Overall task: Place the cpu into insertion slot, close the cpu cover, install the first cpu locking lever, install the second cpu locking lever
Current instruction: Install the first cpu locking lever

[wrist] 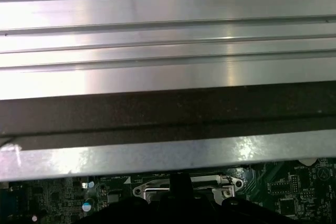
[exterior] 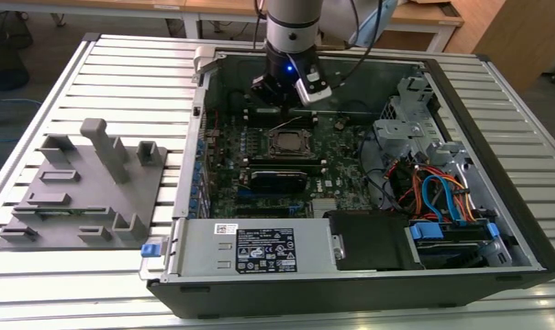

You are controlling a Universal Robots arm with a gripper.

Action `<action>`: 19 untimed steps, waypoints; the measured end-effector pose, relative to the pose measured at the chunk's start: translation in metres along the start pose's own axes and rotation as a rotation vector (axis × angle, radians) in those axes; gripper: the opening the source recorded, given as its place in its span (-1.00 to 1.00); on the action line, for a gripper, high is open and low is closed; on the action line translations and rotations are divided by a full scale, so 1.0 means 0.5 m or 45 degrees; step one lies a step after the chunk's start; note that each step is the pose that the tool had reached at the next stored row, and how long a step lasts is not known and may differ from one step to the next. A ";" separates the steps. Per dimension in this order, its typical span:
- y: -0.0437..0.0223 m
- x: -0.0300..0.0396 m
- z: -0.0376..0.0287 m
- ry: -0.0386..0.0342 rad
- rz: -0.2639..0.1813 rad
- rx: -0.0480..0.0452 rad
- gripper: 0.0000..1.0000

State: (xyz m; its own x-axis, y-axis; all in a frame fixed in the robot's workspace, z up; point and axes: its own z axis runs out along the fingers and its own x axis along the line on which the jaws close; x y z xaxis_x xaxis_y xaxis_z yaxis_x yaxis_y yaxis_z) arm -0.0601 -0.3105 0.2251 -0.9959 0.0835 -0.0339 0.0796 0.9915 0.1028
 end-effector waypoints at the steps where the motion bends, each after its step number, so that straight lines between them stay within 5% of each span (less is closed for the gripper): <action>1: 0.000 0.000 0.001 0.0009 0.001 -0.011 -0.80; 3: 0.000 0.000 0.002 0.0014 0.001 -0.020 -0.80; 19: 0.005 -0.018 0.008 0.0012 0.001 -0.016 -0.80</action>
State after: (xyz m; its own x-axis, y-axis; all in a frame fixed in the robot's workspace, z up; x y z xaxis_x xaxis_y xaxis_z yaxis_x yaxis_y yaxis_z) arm -0.0506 -0.3084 0.2217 -0.9959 0.0838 -0.0329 0.0795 0.9902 0.1150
